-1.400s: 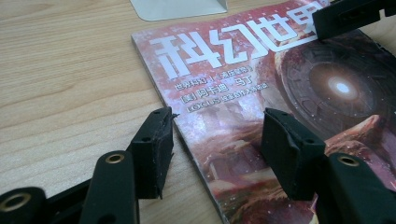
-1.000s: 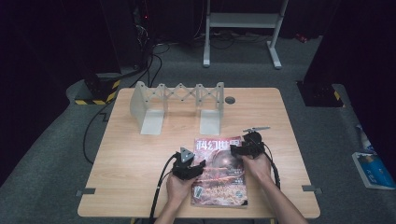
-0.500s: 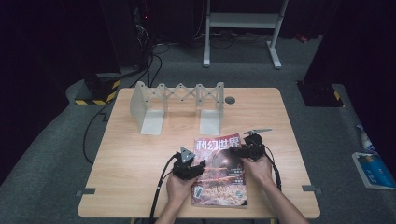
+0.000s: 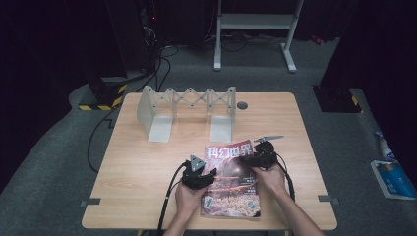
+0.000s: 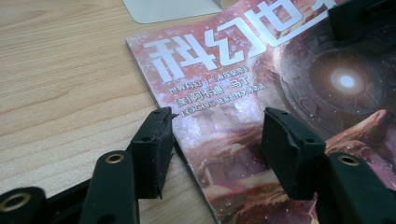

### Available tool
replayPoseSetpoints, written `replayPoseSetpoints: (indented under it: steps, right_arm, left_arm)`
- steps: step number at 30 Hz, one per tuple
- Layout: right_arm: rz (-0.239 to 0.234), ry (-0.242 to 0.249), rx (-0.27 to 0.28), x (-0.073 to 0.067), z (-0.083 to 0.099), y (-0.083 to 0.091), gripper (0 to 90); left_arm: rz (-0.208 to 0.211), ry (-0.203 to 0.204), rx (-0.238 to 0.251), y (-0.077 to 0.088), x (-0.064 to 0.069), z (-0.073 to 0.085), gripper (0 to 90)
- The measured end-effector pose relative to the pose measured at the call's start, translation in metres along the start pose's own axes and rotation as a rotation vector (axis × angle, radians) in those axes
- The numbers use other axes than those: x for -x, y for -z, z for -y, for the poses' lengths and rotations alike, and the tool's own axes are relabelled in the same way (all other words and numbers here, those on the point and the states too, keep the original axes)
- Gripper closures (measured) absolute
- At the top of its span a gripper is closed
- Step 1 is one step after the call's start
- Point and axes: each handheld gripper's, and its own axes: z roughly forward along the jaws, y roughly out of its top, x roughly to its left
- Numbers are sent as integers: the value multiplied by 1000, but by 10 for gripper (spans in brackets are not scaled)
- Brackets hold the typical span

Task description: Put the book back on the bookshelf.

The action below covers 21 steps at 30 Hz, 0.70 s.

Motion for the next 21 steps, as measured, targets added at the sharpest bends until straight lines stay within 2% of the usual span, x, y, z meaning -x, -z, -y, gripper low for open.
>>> replayPoseSetpoints:
  steps: [5,9,13,18,21]
  right_arm:
    - [11,42,-2,-7,-1,-3,526]
    - [0,32,-18,-4,0,-1,581]
    - [5,49,-15,-6,0,-2,622]
    - [-21,62,7,-6,0,1,754]
    - [-37,70,14,-7,0,3,802]
  left_arm:
    - [1,3,0,0,0,0,436]
    - [-1,2,0,0,0,0,436]
    - [0,2,-1,0,0,0,436]
    - [7,6,-1,0,-1,0,435]
    - [18,2,-3,0,-2,0,423]
